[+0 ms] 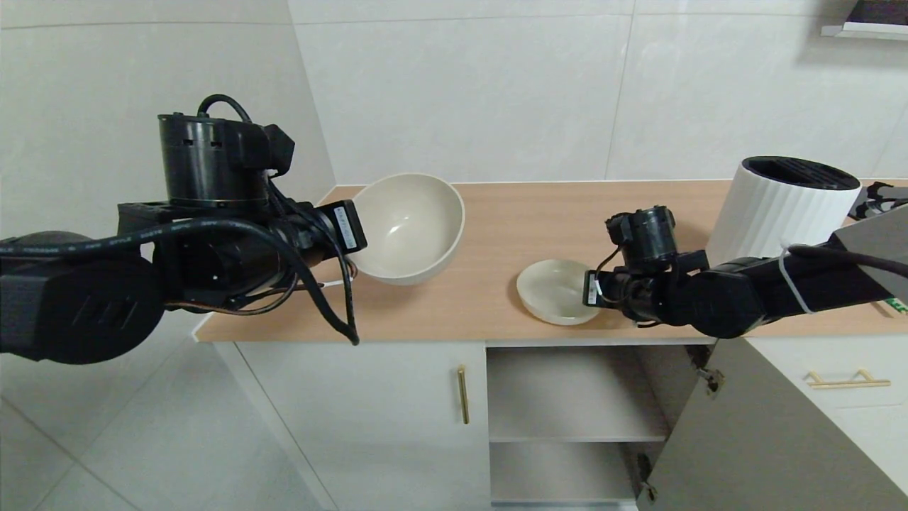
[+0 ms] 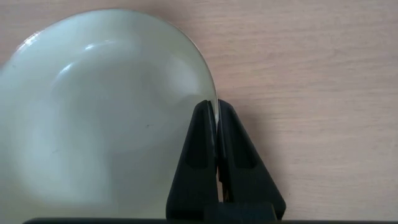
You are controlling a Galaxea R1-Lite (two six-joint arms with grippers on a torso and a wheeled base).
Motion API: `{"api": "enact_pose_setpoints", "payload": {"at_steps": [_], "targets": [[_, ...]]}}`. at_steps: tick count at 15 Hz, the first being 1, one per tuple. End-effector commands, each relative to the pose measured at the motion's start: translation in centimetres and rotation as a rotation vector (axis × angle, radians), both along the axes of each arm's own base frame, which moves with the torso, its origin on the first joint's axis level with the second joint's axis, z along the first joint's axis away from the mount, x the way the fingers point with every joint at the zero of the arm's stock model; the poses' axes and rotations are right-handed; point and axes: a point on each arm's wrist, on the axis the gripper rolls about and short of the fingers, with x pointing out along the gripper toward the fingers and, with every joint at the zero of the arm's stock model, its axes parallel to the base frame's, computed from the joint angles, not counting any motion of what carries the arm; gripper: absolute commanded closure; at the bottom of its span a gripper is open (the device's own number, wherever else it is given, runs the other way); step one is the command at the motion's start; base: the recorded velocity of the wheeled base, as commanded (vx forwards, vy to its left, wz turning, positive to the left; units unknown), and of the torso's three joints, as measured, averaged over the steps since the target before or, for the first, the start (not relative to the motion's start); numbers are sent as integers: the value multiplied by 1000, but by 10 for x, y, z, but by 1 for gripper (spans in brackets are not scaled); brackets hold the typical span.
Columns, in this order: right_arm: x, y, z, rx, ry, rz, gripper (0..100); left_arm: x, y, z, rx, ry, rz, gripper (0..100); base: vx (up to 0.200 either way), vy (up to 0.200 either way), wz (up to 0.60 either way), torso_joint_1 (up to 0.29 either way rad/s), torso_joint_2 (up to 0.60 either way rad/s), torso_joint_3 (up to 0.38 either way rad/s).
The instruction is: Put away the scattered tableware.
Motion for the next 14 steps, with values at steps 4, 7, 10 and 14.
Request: {"api": "enact_pose_setpoints", "payload": {"at_steps": [4,7,10,14], "targets": [[-66,-31,79,90,-101,53,100,-29,10,2,1,7,-117,100,0,0,0,0,0,0],[-115,-53,94,101,12,153,100,-57,21,-13,53,45,-174,100,0,0,0,0,0,0],[-139,-62,86,109,101,221,100,-71,26,-11,49,35,-176,100,0,0,0,0,0,0],[-146,-66,72,91,145,220,100,-72,24,-13,51,45,-187,100,-100,0,0,-4,1,2]]}}
